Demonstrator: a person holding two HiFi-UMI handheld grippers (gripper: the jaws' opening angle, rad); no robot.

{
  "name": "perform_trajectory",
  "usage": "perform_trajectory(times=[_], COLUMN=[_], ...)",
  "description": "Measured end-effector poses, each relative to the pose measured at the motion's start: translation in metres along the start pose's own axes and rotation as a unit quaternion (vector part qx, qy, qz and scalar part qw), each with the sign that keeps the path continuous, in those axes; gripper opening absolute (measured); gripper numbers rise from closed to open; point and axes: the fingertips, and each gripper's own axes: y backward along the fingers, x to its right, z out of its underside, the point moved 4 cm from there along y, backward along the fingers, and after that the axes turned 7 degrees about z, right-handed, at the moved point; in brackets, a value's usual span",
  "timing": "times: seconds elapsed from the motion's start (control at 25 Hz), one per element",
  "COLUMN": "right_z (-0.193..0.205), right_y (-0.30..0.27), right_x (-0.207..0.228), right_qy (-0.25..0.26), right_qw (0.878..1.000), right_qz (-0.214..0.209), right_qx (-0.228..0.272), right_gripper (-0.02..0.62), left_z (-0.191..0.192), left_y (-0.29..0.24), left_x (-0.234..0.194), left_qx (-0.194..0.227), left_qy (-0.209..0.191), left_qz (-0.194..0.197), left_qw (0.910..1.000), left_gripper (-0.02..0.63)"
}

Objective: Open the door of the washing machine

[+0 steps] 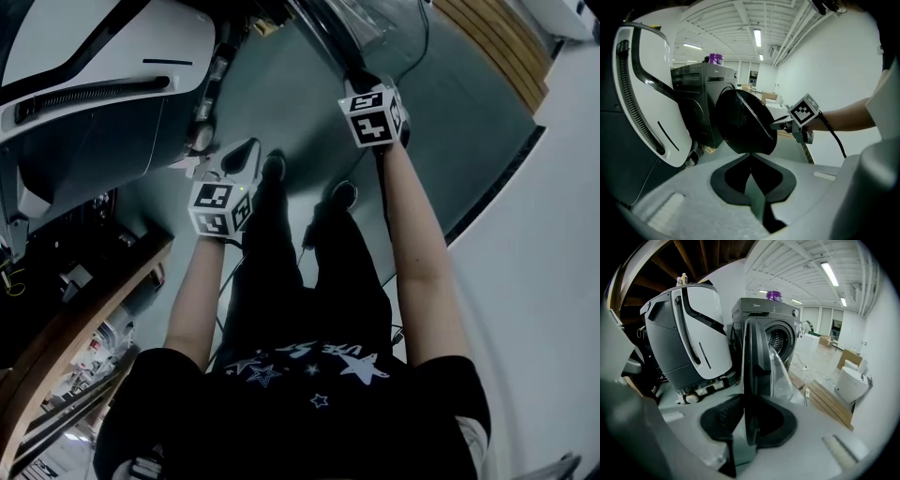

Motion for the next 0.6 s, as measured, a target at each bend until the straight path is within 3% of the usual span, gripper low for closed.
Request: perform_trajectory(times=[0.6], right_z=[-0.006], right_y=[0.004], right_x=[-0.087], right_qy=[-0.059], right_qw=[0.997], right_qz=[0.037], right_qx=[-0.020], right_gripper=[0.082], left_z=[0.036], left_y=[0.033], left_x=[-0.052], left_qx=[-0.002], left_qy=[0.026], left_qz=[0.047], left_qw=[0.9985], left_gripper=[0.011])
